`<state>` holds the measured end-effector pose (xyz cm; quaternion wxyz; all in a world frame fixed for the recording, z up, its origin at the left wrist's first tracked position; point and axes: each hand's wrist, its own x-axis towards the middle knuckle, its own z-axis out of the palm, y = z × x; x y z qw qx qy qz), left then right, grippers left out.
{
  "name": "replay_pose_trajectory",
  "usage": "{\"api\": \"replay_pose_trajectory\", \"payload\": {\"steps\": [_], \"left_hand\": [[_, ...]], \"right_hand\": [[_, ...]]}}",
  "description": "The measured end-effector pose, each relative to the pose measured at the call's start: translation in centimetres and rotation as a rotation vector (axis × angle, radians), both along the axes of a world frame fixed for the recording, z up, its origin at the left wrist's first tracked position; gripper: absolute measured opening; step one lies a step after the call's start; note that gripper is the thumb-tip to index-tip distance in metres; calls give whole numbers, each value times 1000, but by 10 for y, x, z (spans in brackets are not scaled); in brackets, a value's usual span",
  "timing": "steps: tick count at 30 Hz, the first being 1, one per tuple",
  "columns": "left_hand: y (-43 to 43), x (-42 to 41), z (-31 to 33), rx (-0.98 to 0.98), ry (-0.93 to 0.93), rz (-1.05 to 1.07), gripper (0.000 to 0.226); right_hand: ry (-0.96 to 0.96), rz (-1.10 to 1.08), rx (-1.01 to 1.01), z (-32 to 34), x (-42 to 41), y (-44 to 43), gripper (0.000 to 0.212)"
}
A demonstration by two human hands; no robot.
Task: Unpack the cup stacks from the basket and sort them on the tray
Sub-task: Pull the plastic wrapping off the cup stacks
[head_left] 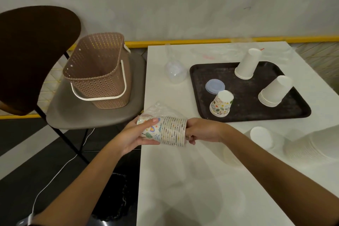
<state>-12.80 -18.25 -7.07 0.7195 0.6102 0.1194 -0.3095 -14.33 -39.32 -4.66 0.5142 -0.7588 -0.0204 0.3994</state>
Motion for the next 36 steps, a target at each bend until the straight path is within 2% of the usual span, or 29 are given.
{"api": "replay_pose_trajectory", "payload": {"steps": [5,11,15,21,27,30,33,36], "left_hand": [[8,2,-2,-15,16,15,43],[32,10,4,-15,18,103,38],[58,12,4,5,9,221,34],[94,7,0,49,12,347,17],[113,2,-1,54,-1,389,17],[112,2,2,38,-10,385,19],[106,4,5,14,-28,369,23],[97,6,8,3,-42,356,31]], "right_hand": [[-73,75,-62,5,-3,-1,14],[-106,-33,-18,12,-1,2,21],[-196,-134,-117,17,2,2,25],[-284,-241,-237,20,3,-6,25],[-448,-390,-453,32,9,-14,21],[-552,-343,-615,41,15,-22,14],[-618,-313,-728,50,17,-28,21],[-744,-456,-658,59,16,-31,18]]}}
